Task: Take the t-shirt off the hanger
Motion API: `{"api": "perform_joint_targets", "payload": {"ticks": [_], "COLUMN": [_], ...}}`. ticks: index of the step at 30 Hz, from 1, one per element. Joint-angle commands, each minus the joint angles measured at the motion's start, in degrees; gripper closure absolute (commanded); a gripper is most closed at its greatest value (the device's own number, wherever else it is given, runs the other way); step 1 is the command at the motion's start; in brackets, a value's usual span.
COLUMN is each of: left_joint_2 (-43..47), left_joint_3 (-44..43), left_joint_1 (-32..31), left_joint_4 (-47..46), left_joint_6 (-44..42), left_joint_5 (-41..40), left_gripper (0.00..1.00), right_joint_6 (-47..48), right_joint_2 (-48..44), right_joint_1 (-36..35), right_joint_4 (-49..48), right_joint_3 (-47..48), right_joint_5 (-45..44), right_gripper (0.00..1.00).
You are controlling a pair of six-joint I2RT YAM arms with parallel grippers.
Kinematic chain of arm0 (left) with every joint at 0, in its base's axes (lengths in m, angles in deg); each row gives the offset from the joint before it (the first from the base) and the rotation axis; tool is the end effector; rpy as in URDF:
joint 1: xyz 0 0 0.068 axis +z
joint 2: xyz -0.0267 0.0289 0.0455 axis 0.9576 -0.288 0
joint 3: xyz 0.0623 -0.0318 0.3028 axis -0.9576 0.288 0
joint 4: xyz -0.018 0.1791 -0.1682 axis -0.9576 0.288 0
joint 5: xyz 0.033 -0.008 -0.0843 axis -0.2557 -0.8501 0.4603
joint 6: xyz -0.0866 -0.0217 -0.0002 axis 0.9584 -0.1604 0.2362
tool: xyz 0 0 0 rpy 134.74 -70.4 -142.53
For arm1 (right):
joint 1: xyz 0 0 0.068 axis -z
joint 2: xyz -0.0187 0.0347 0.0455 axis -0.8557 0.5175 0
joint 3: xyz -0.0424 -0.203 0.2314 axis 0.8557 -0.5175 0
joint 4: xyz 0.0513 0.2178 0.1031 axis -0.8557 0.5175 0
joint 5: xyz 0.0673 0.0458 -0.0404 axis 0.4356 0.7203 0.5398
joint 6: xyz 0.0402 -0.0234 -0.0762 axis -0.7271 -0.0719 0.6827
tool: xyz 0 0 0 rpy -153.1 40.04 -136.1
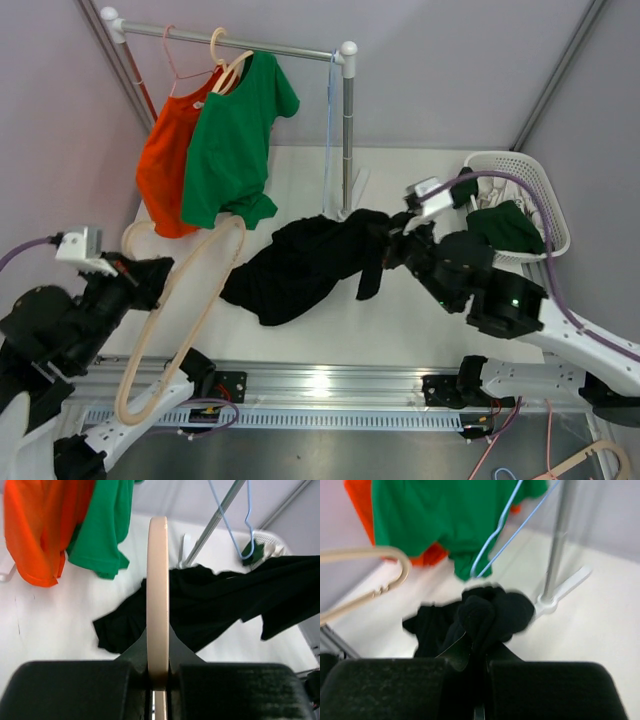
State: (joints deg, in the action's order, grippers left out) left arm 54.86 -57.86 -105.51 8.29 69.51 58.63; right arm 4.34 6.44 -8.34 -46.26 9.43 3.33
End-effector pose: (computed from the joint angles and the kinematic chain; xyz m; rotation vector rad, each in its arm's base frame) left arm 0.0139 0.0170 0.4621 -0.0386 1.8085 -0.4280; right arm 0.1162 0.1665 0.4596 -0.4308 1.6619 0.5189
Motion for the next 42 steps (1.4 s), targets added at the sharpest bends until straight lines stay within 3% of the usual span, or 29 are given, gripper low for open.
{"api": "perform_joint_targets", "payload": {"ticks": [1, 5, 7, 8, 9, 12, 16, 21, 26, 28, 32, 35, 39, 42], "left_joint_2": [5.1, 0.2, -2.6, -3.3, -5.0, -9.1, -17.7, -29.8, -34.7, -36.7, -38.6, -40.8, -43.3, -44.0], "left_joint_3": [2.3, 0.9, 1.5, 3.4, 4.9, 6.0, 2.9, -10.0, -13.6, -15.3, -17.3, -19.0, -21.0, -20.2], "left_joint_1": [-0.2, -0.3, -0.2, -0.3, -0.3, -0.2, 0.0, 1.5, 3.2, 4.6, 6.5, 7.9, 9.0, 9.9], "left_joint_4": [-8.4, -9.3, -12.9, -15.2, -17.6, -24.2, -28.7, -26.5, -28.5, -28.7, -29.7, -29.7, -29.2, -30.4], "left_joint_6": [-0.9, -1.0, -0.6, -0.4, 0.7, 3.7, 4.8, 4.3, 3.9, 2.9, 2.7, 2.8, 2.3, 2.5], "left_joint_5": [-1.5, 1.2, 2.2, 3.1, 3.4, 4.8, 4.9, 3.4, 1.7, 1.4, 1.9, 3.1, 3.5, 3.6], "left_gripper": [0.99, 0.99, 0.99, 0.99, 0.99, 0.99, 0.99, 0.99, 0.99, 0.99, 0.99, 0.99, 0.99, 0.99], "right_joint_6": [8.1, 21.1, 32.7, 36.9, 43.9, 45.9, 32.9, 23.4, 20.2, 13.6, 6.0, 5.5, -2.3, -5.5], "right_joint_2": [-6.7, -9.0, -8.8, -8.6, -6.5, -1.4, 10.4, 24.0, 33.7, 37.5, 45.2, 50.1, 54.0, 52.8], "right_joint_1": [0.4, 0.7, 1.6, 2.5, 3.5, 11.9, 26.7, 45.5, 59.4, 69.6, 76.4, 79.2, 84.6, 85.5], "right_joint_4": [-11.6, -25.9, -38.8, -51.6, -57.9, -68.4, -61.7, -50.6, -55.3, -54.5, -44.9, -43.6, -37.3, -28.8], "right_joint_3": [2.2, 4.2, 2.4, 1.0, 0.1, 4.5, 19.5, 44.5, 50.8, 54.6, 71.1, 76.2, 78.9, 72.8], "right_joint_5": [-6.5, -8.5, -5.1, -4.1, -3.2, 1.1, 9.3, 15.0, 15.4, 13.1, 15.0, 16.6, 18.6, 19.3], "right_gripper": [1.00, 1.00, 1.00, 1.00, 1.00, 1.00, 1.00, 1.00, 1.00, 1.00, 1.00, 1.00, 1.00, 1.00]}}
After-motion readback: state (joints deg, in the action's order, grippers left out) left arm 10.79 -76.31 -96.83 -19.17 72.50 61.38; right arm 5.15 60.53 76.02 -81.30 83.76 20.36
